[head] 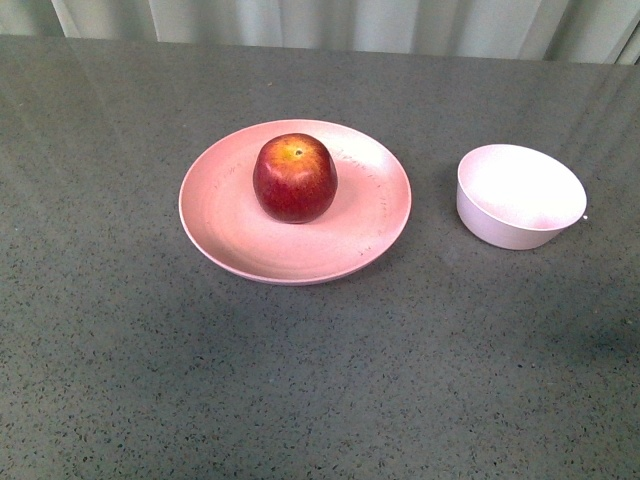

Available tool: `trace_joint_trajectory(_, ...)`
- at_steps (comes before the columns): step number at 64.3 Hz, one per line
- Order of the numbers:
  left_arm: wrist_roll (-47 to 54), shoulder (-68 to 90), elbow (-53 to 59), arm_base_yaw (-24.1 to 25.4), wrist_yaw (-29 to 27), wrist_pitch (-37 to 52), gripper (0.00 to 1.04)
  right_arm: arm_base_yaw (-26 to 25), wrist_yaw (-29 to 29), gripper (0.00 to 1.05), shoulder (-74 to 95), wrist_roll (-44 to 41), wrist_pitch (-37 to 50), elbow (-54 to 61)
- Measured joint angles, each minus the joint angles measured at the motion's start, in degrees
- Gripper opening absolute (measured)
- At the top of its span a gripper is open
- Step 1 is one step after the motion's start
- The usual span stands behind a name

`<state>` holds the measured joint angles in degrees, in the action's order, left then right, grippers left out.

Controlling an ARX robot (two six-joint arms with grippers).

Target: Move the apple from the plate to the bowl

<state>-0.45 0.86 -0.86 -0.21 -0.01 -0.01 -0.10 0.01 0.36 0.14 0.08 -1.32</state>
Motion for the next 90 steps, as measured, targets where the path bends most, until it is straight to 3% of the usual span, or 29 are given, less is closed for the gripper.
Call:
trace_joint_trajectory(9,0.00,0.00,0.00,0.02,0.00,0.00,0.96,0.00,0.00,0.94,0.00,0.00,0.00,0.00)
trace_joint_trajectory(13,0.04,0.11,-0.04,0.11,0.09,-0.15,0.96,0.00,0.00,0.96,0.00,0.02,0.00,0.00)
trace_joint_trajectory(14,0.44,0.72,-0.31,0.48,1.70,-0.96,0.96,0.00,0.00,0.95,0.00,0.02,0.00,0.00)
trace_joint_trajectory(20,8.07,17.29,-10.14,5.55,25.40,-20.94,0.96,0.00,-0.20,0.96,-0.02,0.02,0.00,0.00)
trace_joint_trajectory(24,9.49,27.32,-12.61,3.82,31.28,-19.37,0.96,0.02,-0.17,0.96,-0.07,0.02,0.00,0.00)
trace_joint_trajectory(41,7.61,53.22,-19.82,-7.13,26.32,5.14,0.96,0.04,0.00,0.96,-0.04,0.02,0.00,0.00)
trace_joint_trajectory(50,5.22,65.33,-25.00,-12.50,24.06,13.29,0.96,0.04,0.00,0.96,-0.07,0.00,0.00,0.00)
trace_joint_trajectory(73,2.12,90.05,-38.29,-20.44,20.06,22.21,0.96,0.04,0.00,0.96,-0.07,0.02,0.00,0.00)
trace_joint_trajectory(90,2.14,99.06,-43.21,-24.90,16.61,24.98,0.96,0.04,0.00,0.96,-0.07,0.02,0.00,0.00)
